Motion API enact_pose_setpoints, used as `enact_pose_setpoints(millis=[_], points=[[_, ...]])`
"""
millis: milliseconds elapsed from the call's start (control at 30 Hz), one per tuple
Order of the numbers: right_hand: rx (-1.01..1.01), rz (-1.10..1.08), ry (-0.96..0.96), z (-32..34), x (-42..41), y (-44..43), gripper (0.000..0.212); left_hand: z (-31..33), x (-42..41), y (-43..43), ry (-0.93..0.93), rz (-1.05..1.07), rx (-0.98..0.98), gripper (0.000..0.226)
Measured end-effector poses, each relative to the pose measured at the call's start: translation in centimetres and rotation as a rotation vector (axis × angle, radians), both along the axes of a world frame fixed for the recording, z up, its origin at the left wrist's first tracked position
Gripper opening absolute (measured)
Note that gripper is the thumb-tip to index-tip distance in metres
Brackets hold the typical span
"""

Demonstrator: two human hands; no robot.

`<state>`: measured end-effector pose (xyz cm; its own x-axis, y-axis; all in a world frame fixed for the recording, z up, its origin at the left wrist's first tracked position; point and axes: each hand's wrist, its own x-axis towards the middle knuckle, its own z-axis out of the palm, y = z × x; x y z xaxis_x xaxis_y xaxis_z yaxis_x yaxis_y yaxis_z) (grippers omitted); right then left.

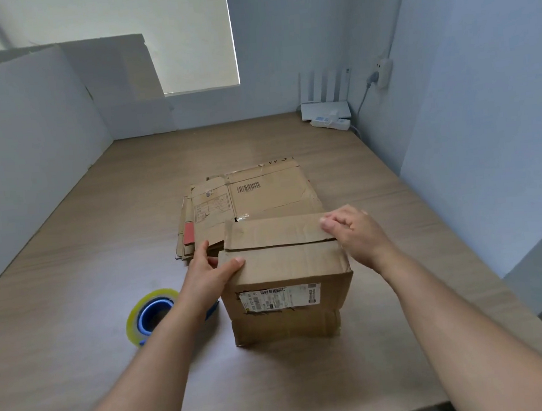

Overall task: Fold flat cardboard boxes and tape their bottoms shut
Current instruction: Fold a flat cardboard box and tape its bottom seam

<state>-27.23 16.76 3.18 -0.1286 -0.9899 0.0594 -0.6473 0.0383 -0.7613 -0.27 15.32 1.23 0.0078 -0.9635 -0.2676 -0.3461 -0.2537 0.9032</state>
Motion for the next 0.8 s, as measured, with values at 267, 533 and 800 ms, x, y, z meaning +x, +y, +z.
enact_pose_setpoints(millis=[267,533,800], points=[[0.327,-0.188,-0.437,-2.3,-0.1,0.6,0.044,-1.2,-1.1,0.4,0.1,0.096,0.246,0.079],[0.143,-0.085,-0.555,-2.0,0.3,-0.1,0.037,-1.6,-1.9,0.9,0.359,0.22,0.182,0.037],[0.165,-0.085,-0.435,-2.5,1.1,-0.4,0.045,-3.1,-1.9,2.0,0.394,0.287,0.217,0.047]])
